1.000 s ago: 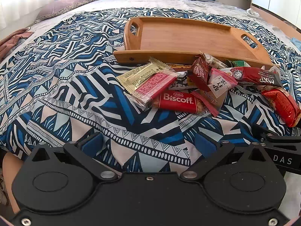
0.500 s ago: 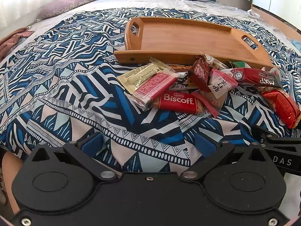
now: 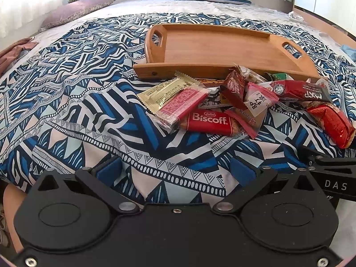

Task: Organize snacks

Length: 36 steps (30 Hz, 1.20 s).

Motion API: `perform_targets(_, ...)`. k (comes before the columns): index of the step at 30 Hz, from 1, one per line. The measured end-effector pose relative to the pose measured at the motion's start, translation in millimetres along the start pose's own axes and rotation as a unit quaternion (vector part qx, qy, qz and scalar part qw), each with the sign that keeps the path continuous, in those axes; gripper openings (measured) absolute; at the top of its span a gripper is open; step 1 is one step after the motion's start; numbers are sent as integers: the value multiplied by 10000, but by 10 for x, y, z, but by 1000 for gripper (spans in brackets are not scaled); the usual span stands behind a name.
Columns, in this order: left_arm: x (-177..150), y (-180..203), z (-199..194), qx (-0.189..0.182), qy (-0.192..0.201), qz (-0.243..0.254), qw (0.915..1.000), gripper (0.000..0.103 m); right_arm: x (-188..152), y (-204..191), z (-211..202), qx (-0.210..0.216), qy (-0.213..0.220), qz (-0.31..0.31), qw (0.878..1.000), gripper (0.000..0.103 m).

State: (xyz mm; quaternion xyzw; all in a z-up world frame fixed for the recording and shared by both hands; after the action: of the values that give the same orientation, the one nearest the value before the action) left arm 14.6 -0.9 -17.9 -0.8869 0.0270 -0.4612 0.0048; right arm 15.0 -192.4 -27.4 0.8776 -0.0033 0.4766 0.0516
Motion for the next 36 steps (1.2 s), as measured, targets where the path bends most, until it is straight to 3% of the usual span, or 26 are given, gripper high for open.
perform_targets(8,-64,-45,-34,-28,389,-150,9991,103,-42,-22,-15,-60,93,10,9999,103)
perform_targets(19,99,-83,-57,-231,327,-149,9991,103,4,79,-74,142,249,278,9992,103)
perform_targets(28,274,-134,-223,-417,957,-253,9942,103,143,190,-242,119,685,453,9966,103)
perform_targets(33,280,-132,-205,-617,1048,-501,9913,103,184,233,-239,183,782,375,9961,103)
perform_targets(36,277,-78,-189,-606,1090,-339,9916,103,184,227,-222,143,824,296,9961,103)
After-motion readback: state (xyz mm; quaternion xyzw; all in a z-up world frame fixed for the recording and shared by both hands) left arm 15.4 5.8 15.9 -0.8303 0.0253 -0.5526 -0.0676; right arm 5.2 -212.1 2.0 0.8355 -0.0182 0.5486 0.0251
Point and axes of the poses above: each gripper's, at about its wrist camera, not at the fingertips, and z roughly the way its jaws point, y to its right, x to its top, the point moved 3 cm from there along z, roughly the way its jaws point, and after that the axes turned 13 degrees about y, right-handed, at the moved point
